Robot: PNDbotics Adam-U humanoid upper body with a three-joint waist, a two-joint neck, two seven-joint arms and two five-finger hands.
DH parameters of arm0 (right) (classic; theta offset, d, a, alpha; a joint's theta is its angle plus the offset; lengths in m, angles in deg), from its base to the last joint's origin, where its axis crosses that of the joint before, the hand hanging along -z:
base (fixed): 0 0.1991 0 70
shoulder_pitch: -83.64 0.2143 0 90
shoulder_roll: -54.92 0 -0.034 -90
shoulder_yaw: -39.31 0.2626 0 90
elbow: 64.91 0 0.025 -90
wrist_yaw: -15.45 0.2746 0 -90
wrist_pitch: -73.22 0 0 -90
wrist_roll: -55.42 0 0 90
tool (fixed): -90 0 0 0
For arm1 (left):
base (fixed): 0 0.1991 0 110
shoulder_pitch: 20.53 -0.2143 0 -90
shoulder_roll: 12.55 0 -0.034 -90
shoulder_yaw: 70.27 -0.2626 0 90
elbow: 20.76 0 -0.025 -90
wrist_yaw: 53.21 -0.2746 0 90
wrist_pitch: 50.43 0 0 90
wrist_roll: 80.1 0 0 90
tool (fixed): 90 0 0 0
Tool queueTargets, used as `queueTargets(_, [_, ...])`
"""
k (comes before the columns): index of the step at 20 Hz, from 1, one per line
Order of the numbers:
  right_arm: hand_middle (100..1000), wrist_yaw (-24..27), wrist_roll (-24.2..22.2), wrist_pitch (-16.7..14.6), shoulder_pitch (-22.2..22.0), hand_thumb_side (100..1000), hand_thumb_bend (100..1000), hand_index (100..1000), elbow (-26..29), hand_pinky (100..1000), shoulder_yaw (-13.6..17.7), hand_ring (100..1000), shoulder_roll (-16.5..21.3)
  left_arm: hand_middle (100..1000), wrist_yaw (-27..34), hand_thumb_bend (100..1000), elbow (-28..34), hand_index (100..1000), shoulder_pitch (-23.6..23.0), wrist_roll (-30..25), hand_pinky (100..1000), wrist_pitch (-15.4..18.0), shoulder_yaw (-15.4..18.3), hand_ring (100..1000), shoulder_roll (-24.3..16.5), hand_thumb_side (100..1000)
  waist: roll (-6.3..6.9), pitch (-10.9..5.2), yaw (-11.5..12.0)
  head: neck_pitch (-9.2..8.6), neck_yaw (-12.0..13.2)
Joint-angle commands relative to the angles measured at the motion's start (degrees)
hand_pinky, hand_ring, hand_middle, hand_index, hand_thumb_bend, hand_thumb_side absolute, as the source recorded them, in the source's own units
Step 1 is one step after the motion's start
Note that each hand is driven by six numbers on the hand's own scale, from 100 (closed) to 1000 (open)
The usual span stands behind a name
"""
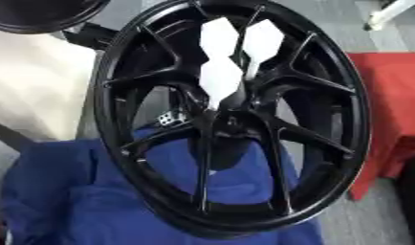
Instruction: Pull the pin out of the wheel hub.
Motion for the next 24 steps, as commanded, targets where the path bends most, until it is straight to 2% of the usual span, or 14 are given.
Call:
queueTargets(1, [328, -4.61, 3.53, 1.7, -0.44, 190, 414, 447, -5.24, 120, 3.18, 100, 3.08, 693, -0.22, 557, 1.14, 725, 0.15, 0.27, 777, 0.09, 0.69, 726, -1.68, 558, 0.13, -1.49, -0.14, -0.52, 0.31])
queueTargets(3, [358, -8.31, 5.2, 3.14, -1.32, 194, 415, 480, -8.21, 131, 4.13, 100, 2.99, 693, -0.24, 557, 1.14, 725, 0.19, 0.29, 777, 0.11, 0.7, 726, -1.69, 558, 0.15, -1.45, -0.11, -0.51, 0.32])
queueTargets(5, [407, -10.7, 6.36, 4.1, -1.88, 100, 369, 501, -10.69, 174, 4.88, 100, 2.61, 693, -0.25, 556, 1.14, 725, 0.2, 0.31, 777, 0.11, 0.7, 726, -1.69, 563, 0.18, -1.42, -0.08, -0.55, 0.35])
queueTargets(6, [432, -11.51, 6.9, 4.4, -2.15, 100, 385, 516, -11.79, 203, 5.22, 101, 2.39, 693, -0.26, 558, 1.14, 725, 0.2, 0.33, 777, 0.11, 0.71, 726, -1.7, 558, 0.2, -1.4, -0.05, -0.58, 0.37])
queueTargets(8, [521, -12.09, 7.38, 4.64, -2.59, 100, 394, 619, -13.64, 380, 5.72, 253, 2.05, 693, -0.29, 559, 1.14, 725, 0.21, 0.38, 776, 0.14, 0.74, 726, -1.73, 558, 0.23, -1.38, 0.01, -0.62, 0.43])
queueTargets(10, [680, -12.42, 7.36, 4.49, -3.02, 250, 485, 740, -14.75, 634, 6.05, 507, 1.85, 693, -0.3, 559, 1.14, 725, 0.19, 0.43, 776, 0.15, 0.76, 726, -1.74, 558, 0.23, -1.37, 0.03, -0.64, 0.41])
queueTargets(11, [759, -12.35, 7.15, 4.24, -3.21, 323, 566, 797, -15.0, 709, 6.18, 622, 1.71, 693, -0.26, 559, 1.14, 725, 0.19, 0.45, 776, 0.14, 0.75, 726, -1.71, 557, 0.24, -1.37, 0.01, -0.65, 0.4])
queueTargets(12, [803, -12.17, 6.86, 3.96, -3.34, 343, 594, 830, -15.16, 745, 6.3, 708, 1.62, 693, -0.23, 560, 1.14, 725, 0.19, 0.46, 776, 0.12, 0.75, 726, -1.69, 557, 0.24, -1.37, -0.01, -0.65, 0.37])
queueTargets(13, [812, -12.07, 6.79, 3.73, -3.42, 345, 591, 836, -15.24, 751, 6.45, 728, 1.52, 693, -0.21, 560, 1.14, 725, 0.18, 0.47, 776, 0.11, 0.75, 726, -1.68, 557, 0.24, -1.38, -0.03, -0.66, 0.31])
queueTargets(16, [797, -10.64, 7.58, 2.83, -3.37, 351, 590, 829, -14.55, 744, 6.72, 711, 1.01, 693, -0.22, 560, 1.14, 725, 0.2, 0.46, 776, 0.14, 0.73, 726, -1.66, 557, 0.27, -1.4, -0.04, -0.7, 0.28])
queueTargets(18, [764, -8.62, 9.12, 1.89, -3.12, 397, 477, 802, -13.14, 740, 6.69, 683, 0.62, 693, -0.26, 559, 1.14, 725, 0.21, 0.43, 776, 0.15, 0.72, 726, -1.65, 557, 0.3, -1.43, 0.0, -0.69, 0.21])
queueTargets(20, [752, -6.09, 11.22, 0.98, -2.86, 433, 392, 791, -11.09, 744, 6.33, 678, 0.23, 693, -0.28, 559, 1.14, 725, 0.26, 0.42, 776, 0.18, 0.71, 726, -1.65, 557, 0.31, -1.47, 0.04, -0.77, 0.1])
queueTargets(23, [735, -2.43, 13.38, -0.12, -2.55, 514, 217, 774, -6.83, 749, 5.06, 679, -0.34, 693, -0.27, 559, 1.14, 726, 0.4, 0.32, 776, 0.21, 0.62, 726, -1.63, 557, 0.31, -1.53, 0.18, -0.96, -0.09])
queueTargets(24, [726, -1.21, 14.16, -0.29, -2.44, 547, 123, 769, -5.0, 747, 4.62, 674, -0.59, 693, -0.27, 559, 1.14, 726, 0.46, 0.27, 776, 0.23, 0.58, 726, -1.63, 557, 0.32, -1.55, 0.25, -1.01, -0.13])
